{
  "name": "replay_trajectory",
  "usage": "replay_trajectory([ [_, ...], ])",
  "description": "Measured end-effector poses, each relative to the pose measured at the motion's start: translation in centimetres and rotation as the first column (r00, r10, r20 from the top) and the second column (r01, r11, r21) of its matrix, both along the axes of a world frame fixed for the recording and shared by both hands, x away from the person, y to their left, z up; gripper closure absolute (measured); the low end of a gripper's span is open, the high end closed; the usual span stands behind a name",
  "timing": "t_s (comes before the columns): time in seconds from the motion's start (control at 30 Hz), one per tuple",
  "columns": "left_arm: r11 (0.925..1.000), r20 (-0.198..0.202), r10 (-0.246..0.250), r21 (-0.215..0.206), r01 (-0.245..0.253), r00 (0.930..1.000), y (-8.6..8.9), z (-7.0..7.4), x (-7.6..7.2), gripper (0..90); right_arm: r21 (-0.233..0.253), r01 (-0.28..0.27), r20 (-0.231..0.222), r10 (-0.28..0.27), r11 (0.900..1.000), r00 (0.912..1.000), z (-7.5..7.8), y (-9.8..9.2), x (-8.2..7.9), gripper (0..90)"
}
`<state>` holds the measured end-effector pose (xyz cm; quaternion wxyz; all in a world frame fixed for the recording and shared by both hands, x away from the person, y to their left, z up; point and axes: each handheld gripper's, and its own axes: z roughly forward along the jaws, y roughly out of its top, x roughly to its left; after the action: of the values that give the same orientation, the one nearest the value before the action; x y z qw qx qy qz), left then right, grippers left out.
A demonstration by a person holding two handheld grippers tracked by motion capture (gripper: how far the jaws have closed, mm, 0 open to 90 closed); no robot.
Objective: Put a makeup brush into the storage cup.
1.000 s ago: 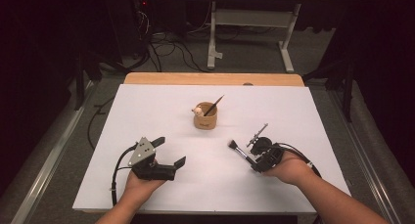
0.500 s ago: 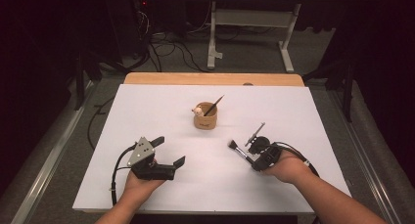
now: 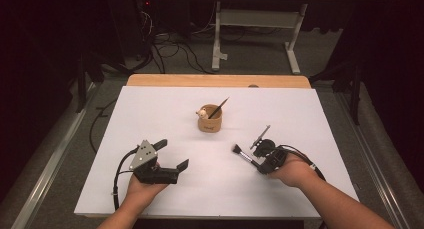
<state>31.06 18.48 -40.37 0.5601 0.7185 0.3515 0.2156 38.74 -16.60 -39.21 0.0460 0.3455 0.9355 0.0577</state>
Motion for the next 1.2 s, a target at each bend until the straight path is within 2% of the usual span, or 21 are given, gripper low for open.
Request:
replay_trajectory([
  [0.4, 1.0, -0.002, 0.0, -0.002, 0.0, 1.0, 0.0, 0.0, 0.0, 1.9, -0.005, -0.008, 0.013, 0.008, 1.0, 0.9999, 0.5, -0.3, 0.1, 81.6],
  [0.63, 1.0, 0.001, -0.001, -0.005, 0.001, 1.0, 0.0, 0.0, -0.1, 1.9, 0.0, 0.028, 0.049, -0.028, 1.0, 0.9984, 1.4, -1.3, 0.7, 81.6],
  [0.97, 1.0, 0.002, -0.002, -0.005, 0.002, 1.0, 0.1, 0.1, 0.0, 1.9, 0.017, 0.116, 0.059, -0.117, 0.993, 0.9914, 1.5, -3.0, 1.4, 81.6],
  [1.17, 1.0, 0.002, -0.001, -0.006, 0.001, 1.0, 0.1, 0.1, 0.0, 2.0, 0.011, 0.135, 0.055, -0.136, 0.991, 0.9892, 1.0, -3.1, 1.3, 81.5],
  [1.2, 1.0, 0.001, -0.001, -0.006, 0.001, 1.0, 0.1, 0.1, 0.0, 2.0, 0.011, 0.115, 0.06, -0.115, 0.993, 0.9915, 1.0, -3.2, 1.4, 81.5],
])
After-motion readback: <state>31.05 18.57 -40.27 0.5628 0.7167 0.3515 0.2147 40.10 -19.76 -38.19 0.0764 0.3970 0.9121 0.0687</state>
